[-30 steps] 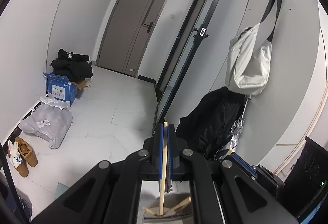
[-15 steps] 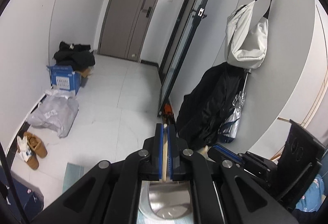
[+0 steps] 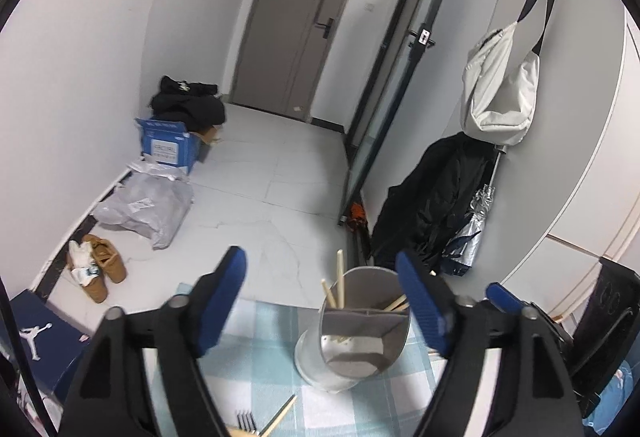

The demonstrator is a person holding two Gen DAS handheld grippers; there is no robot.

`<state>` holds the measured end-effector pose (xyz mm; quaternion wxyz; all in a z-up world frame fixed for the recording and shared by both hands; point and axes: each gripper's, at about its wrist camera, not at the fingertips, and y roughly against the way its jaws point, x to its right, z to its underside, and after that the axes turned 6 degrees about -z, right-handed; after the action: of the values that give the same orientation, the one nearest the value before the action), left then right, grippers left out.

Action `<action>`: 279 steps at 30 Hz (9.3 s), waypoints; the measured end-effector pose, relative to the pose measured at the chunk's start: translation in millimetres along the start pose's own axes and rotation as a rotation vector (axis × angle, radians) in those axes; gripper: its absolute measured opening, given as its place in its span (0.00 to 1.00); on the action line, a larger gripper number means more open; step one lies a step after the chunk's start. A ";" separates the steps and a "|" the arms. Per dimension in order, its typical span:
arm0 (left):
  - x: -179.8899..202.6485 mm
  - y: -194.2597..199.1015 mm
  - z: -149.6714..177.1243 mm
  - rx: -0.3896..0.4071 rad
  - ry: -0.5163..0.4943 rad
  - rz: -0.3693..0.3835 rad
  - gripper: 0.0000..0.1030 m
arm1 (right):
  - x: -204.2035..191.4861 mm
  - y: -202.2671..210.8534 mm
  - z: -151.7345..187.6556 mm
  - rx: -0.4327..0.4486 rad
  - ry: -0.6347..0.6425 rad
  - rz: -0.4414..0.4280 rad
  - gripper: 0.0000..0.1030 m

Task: Organize utensils
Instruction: 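Withdraw both grippers from the holder back over the utensils on the table, then lower the right gripper onto the pile and grasp one wooden chopstick, then grasp the metal spoon with the left gripper while the right gripper lifts its chopstick, then carry the held spoon and chopstick up over the white holder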

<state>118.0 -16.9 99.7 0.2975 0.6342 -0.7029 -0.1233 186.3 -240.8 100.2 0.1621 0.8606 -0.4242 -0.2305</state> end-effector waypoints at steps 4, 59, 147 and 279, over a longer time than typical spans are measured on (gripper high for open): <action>-1.3 16.5 7.1 0.000 0.001 -0.030 0.81 | -16.5 18.6 6.3 0.013 -0.006 0.004 0.69; -107.1 7.2 140.8 -0.209 0.177 -0.151 0.99 | -80.4 -48.9 177.5 -0.472 -0.040 0.103 0.88; -91.1 -54.4 181.6 -0.556 0.122 -0.300 0.99 | -22.4 -35.3 111.3 -0.285 -0.290 -0.071 0.04; 23.5 0.7 -40.7 -0.004 0.033 0.139 0.29 | -15.7 18.9 -80.0 0.073 -0.073 0.028 0.04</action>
<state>140.4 -31.2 138.6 0.3181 0.5853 -0.7400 -0.0931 208.3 -232.6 180.5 0.1183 0.8509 -0.4500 -0.2440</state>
